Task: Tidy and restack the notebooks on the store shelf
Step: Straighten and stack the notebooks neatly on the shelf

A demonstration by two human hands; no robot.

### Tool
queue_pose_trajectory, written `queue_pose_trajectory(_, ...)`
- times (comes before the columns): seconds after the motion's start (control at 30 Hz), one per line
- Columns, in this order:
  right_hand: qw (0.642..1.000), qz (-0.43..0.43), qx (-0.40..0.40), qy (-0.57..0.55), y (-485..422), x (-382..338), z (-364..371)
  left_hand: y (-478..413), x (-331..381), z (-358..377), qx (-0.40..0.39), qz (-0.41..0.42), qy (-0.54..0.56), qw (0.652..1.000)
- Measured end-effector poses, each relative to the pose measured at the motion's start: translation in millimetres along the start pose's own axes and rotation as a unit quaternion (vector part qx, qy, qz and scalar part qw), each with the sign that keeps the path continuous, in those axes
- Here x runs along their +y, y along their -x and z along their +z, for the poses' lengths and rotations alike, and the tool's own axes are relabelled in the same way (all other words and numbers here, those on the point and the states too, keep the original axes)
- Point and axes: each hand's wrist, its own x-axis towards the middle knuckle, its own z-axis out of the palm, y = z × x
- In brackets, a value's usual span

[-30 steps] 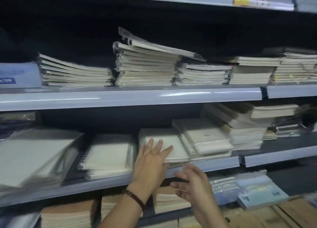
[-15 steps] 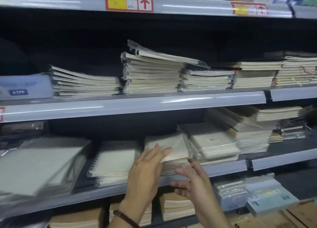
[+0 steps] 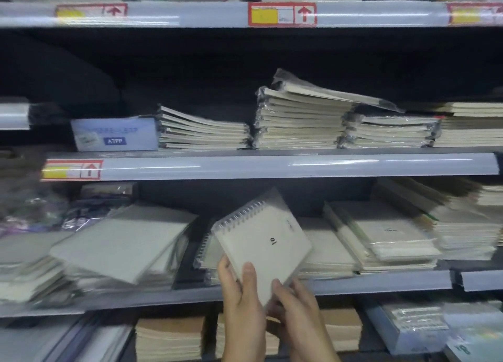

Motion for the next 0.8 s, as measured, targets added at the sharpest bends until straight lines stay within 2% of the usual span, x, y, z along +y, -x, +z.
queue_pose_trajectory(0.17,1.0,-0.012,0.024,0.0,-9.8,-4.1,3.4,-26.5,13.6,-43.3,0.027,-0.017,-0.008,0.999)
queue_pose_trajectory(0.3,0.999,-0.016,0.006,0.029,-18.5,-18.2,17.1,-43.7,18.0,-58.6,0.046,-0.03,0.013,0.998)
queue_pose_trajectory(0.47,0.996,-0.033,0.059,-0.059,-19.8,-9.0,40.0,-61.4,22.2,-60.0,0.061,-0.018,0.02,0.998)
queue_pose_trajectory(0.63,0.987,-0.097,0.124,0.027,-44.1,-10.9,50.9,-79.0,32.7,-57.9,0.017,-0.048,-0.043,0.998)
queue_pose_trajectory(0.8,0.986,-0.054,0.115,0.111,-62.8,-2.6,47.6,-70.6,22.6,-70.2,0.016,-0.131,-0.144,0.981)
